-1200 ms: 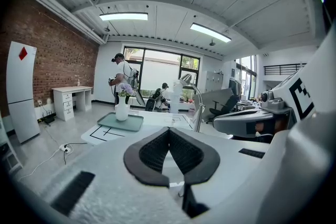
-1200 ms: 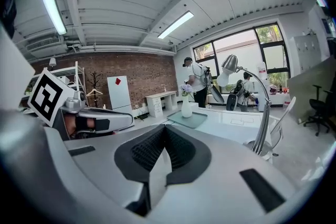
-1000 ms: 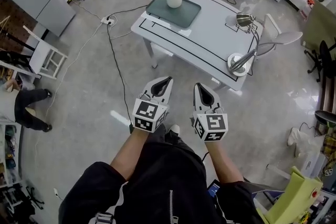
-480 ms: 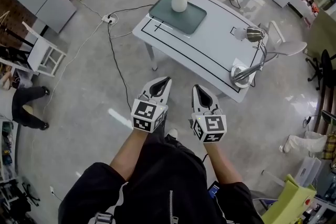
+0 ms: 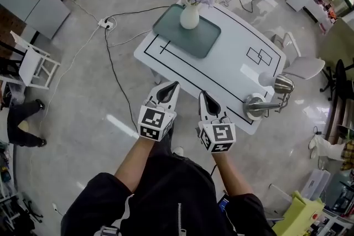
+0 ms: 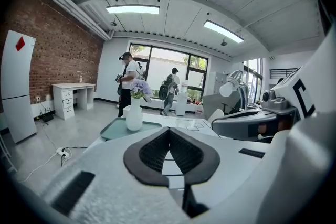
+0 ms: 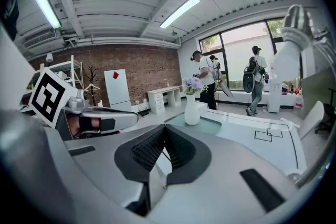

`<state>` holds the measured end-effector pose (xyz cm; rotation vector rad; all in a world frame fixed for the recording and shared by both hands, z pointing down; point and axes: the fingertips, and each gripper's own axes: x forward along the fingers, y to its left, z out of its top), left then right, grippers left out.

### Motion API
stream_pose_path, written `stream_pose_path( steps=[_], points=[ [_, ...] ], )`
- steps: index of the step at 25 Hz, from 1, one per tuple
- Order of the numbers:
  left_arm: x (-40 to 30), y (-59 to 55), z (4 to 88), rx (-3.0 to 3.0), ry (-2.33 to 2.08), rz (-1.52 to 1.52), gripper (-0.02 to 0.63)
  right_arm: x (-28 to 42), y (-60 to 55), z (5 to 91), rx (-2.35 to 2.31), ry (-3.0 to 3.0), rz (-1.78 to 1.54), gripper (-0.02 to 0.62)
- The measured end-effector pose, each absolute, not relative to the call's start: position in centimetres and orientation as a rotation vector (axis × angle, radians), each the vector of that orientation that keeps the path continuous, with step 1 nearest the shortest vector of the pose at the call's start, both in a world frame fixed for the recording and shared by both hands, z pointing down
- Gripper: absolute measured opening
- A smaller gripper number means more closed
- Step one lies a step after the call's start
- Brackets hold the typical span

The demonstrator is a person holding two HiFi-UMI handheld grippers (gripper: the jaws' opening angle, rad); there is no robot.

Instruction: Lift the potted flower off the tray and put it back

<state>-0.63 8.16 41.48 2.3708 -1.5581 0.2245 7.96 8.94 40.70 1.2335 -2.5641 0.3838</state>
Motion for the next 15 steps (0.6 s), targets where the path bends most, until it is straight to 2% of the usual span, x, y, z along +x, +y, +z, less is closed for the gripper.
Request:
stream_pose_path(
  steps=[15],
  points=[
    [-7.3,-9.7,43.1,2.407,-1.465,0.299,0.006,0.9,-9.6,40.4,1.356,-2.502,0.365,0.008]
  ],
)
